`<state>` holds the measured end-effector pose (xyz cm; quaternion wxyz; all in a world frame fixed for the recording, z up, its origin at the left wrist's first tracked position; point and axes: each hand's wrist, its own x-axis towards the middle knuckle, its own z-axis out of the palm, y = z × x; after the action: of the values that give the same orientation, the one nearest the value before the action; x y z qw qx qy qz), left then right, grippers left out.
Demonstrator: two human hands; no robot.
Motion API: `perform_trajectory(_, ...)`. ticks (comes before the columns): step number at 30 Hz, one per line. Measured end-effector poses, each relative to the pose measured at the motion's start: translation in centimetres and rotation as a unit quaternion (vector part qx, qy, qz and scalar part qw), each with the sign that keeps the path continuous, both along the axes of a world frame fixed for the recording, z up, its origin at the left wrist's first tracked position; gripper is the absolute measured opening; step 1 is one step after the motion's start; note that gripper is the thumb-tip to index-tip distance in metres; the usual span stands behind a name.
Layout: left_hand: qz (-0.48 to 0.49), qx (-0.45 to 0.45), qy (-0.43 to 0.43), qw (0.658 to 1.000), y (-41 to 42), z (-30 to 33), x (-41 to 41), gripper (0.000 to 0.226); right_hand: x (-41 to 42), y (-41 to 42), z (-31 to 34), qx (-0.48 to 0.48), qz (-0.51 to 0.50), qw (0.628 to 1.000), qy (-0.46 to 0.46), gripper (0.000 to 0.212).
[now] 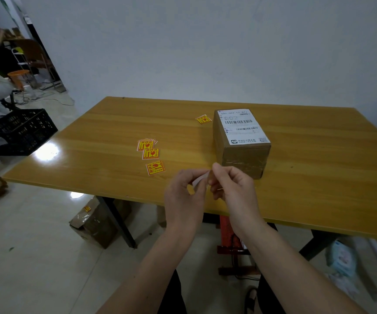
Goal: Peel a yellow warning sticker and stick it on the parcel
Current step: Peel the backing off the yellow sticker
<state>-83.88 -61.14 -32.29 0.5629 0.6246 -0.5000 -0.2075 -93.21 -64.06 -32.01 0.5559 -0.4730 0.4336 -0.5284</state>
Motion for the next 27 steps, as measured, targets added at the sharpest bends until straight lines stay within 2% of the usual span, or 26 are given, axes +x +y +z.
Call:
perform_trajectory(10, 0.000, -0.021, 0.026, 0.999, 0.18, -0.08, 0.07, 0.020, 0.25, -0.16, 0.11, 0.020, 0.021, 0.999, -0.016, 0.016)
perform_trajectory(16, 0.005, -0.026, 0.023, 0.999, 0.09, 0.10, 0.15, 0.018, 0.41, -0.08, -0.15, 0.011, 0.005, 1.000, 0.006, 0.007)
perform_trajectory(22, 0.001, -0.006, 0.033, 0.999, 0.06, -0.09, -0.04, 0.025, 0.38, -0.55, -0.34, -0.079, -0.084, 0.990, 0.076, 0.011)
perform_trajectory(27, -0.003, 0.002, 0.032, 0.999, 0.02, -0.16, -0.23, 0.027, 0.25, -0.38, -0.30, -0.121, -0.092, 0.982, 0.110, 0.006)
